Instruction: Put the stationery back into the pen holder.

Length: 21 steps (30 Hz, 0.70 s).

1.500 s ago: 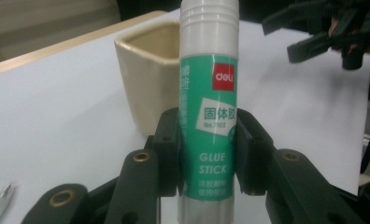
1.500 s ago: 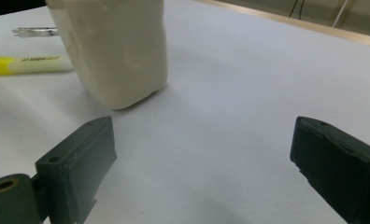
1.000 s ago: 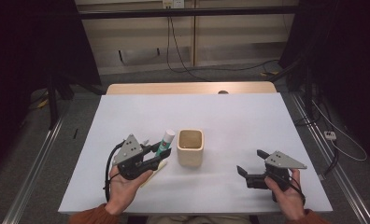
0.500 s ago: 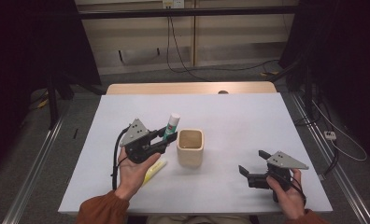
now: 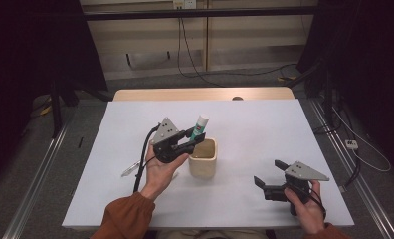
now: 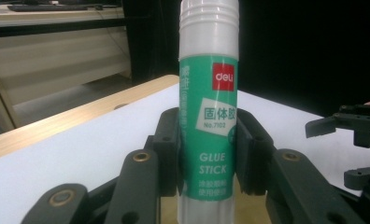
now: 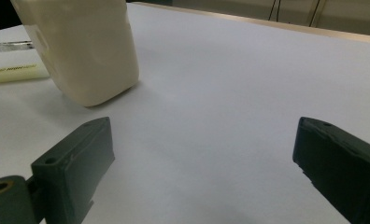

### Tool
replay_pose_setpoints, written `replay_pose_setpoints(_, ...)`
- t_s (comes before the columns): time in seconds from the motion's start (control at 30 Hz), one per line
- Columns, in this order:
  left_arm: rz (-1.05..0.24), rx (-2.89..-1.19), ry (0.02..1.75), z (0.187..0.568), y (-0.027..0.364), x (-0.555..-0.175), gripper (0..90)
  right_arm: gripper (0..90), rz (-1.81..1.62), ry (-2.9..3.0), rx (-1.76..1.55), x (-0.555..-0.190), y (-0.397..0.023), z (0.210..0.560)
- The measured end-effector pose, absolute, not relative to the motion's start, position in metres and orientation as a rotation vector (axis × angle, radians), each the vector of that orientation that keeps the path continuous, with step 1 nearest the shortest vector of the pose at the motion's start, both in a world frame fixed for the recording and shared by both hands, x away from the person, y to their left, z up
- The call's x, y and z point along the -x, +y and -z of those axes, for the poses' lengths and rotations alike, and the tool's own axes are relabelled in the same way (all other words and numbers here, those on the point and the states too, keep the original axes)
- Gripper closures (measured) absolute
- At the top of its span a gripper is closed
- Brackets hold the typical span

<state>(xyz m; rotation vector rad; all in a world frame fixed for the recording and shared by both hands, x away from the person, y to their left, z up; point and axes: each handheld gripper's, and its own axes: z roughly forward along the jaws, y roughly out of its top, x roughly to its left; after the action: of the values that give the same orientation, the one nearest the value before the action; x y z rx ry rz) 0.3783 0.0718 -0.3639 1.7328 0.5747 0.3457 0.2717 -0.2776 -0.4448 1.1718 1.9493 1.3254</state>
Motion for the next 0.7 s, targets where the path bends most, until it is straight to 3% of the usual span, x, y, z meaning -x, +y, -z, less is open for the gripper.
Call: replay_pose_setpoints(0.7,-0.346,-1.821,0.551,0.39,0.051,-0.38,65.9,3.7,-1.331,1.952,-1.167,-0.271,-0.277,0.445)
